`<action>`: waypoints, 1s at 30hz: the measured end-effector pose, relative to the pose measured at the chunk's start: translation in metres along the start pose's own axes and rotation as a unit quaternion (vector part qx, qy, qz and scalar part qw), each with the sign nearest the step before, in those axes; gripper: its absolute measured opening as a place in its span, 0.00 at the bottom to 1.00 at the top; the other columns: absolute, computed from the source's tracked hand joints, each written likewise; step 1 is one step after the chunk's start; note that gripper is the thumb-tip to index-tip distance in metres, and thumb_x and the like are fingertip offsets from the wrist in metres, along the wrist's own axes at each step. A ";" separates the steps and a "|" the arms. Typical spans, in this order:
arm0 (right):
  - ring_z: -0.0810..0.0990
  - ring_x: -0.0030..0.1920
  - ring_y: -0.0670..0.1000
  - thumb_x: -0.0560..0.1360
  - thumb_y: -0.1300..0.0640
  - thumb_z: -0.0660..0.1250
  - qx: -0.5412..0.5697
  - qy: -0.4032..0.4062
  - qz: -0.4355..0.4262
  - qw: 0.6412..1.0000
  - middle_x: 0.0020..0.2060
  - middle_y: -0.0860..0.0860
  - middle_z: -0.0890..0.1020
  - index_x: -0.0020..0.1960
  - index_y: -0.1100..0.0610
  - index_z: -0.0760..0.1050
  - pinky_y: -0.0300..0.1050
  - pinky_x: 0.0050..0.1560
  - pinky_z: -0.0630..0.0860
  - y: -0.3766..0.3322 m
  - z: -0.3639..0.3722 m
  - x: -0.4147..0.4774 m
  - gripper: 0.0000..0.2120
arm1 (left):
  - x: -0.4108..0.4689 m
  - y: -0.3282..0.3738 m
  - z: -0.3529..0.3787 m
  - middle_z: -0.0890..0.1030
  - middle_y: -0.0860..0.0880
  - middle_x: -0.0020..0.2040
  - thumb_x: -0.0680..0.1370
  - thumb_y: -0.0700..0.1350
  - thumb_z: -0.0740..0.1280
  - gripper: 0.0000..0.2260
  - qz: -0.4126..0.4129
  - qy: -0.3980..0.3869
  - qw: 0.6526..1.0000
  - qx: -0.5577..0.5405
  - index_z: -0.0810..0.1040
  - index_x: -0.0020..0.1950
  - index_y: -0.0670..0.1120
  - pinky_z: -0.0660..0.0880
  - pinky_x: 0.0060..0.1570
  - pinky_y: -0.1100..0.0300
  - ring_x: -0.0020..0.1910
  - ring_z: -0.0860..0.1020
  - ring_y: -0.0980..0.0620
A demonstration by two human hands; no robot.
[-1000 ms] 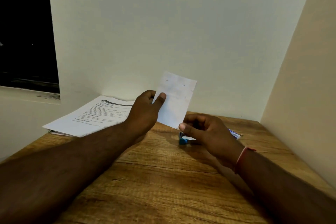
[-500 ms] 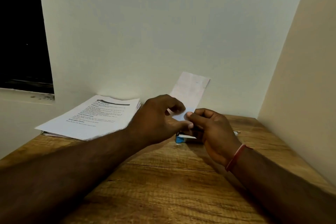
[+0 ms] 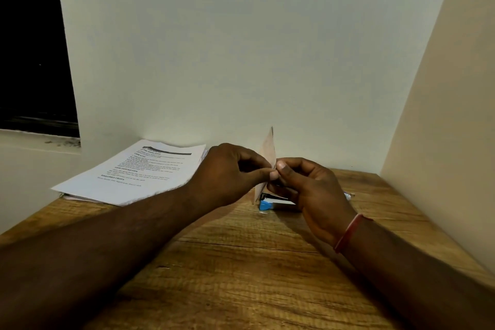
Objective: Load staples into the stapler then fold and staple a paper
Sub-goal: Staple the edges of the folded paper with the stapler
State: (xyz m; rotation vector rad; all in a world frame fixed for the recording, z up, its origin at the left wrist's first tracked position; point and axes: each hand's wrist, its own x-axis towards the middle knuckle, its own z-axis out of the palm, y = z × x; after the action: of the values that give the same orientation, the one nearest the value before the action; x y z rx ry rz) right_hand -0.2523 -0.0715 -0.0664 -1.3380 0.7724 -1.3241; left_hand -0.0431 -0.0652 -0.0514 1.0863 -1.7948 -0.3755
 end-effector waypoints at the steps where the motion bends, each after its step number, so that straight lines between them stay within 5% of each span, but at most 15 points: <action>1: 0.91 0.59 0.61 0.74 0.50 0.78 0.002 -0.003 0.001 1.000 0.55 0.60 0.91 0.55 0.58 0.89 0.58 0.63 0.87 -0.001 0.000 0.000 0.14 | 0.000 0.001 -0.001 0.91 0.60 0.46 0.79 0.55 0.81 0.06 -0.005 0.001 1.000 -0.005 0.93 0.53 0.55 0.86 0.56 0.58 0.49 0.88 0.64; 8: 0.92 0.57 0.58 0.70 0.46 0.81 -0.009 -0.012 -0.005 1.000 0.54 0.59 0.92 0.56 0.60 0.89 0.51 0.57 0.89 -0.005 0.003 -0.003 0.21 | 0.001 -0.002 -0.001 0.92 0.55 0.46 0.84 0.54 0.76 0.08 -0.049 -0.002 0.998 -0.048 0.93 0.53 0.53 0.87 0.60 0.46 0.50 0.90 0.57; 12: 0.93 0.51 0.56 0.70 0.50 0.83 -0.040 0.029 -0.019 0.999 0.48 0.58 0.92 0.53 0.61 0.88 0.45 0.48 0.89 -0.005 0.006 -0.003 0.18 | -0.001 -0.002 0.004 0.91 0.59 0.46 0.83 0.52 0.77 0.05 -0.026 0.000 1.000 -0.005 0.93 0.53 0.55 0.86 0.57 0.49 0.50 0.89 0.59; 15: 0.93 0.48 0.55 0.78 0.58 0.80 -0.076 0.054 -0.003 0.996 0.46 0.56 0.92 0.49 0.60 0.89 0.43 0.43 0.88 -0.005 0.004 0.000 0.05 | -0.001 -0.002 0.007 0.91 0.59 0.47 0.82 0.53 0.78 0.05 -0.024 0.008 1.000 0.012 0.94 0.54 0.55 0.86 0.55 0.53 0.51 0.88 0.57; 22: 0.93 0.46 0.61 0.81 0.64 0.75 -0.071 0.066 0.037 0.995 0.43 0.62 0.91 0.46 0.62 0.88 0.50 0.47 0.89 -0.003 0.005 0.002 0.06 | -0.002 -0.005 0.009 0.91 0.60 0.42 0.81 0.49 0.79 0.03 -0.014 0.035 0.999 0.010 0.94 0.49 0.54 0.82 0.48 0.61 0.46 0.88 0.60; 26: 0.93 0.48 0.53 0.82 0.59 0.76 -0.190 0.064 -0.058 0.978 0.44 0.52 0.92 0.46 0.53 0.89 0.53 0.54 0.89 -0.001 0.004 0.000 0.06 | 0.000 -0.002 0.009 0.90 0.60 0.41 0.80 0.51 0.79 0.04 -0.021 0.044 0.999 0.014 0.93 0.47 0.55 0.82 0.46 0.60 0.45 0.88 0.60; 30: 0.89 0.46 0.47 0.82 0.54 0.77 -0.362 0.059 -0.169 0.915 0.42 0.46 0.90 0.49 0.49 0.89 0.46 0.48 0.88 -0.001 0.004 -0.003 0.03 | -0.002 0.002 0.006 0.91 0.56 0.41 0.80 0.54 0.79 0.07 -0.038 0.040 0.998 -0.032 0.92 0.45 0.53 0.88 0.53 0.46 0.43 0.90 0.56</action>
State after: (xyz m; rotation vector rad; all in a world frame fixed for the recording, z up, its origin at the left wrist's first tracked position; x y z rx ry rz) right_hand -0.2493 -0.0681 -0.0660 -2.0620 1.2300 -1.4568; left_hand -0.0488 -0.0641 -0.0542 1.1124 -1.6634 -0.4264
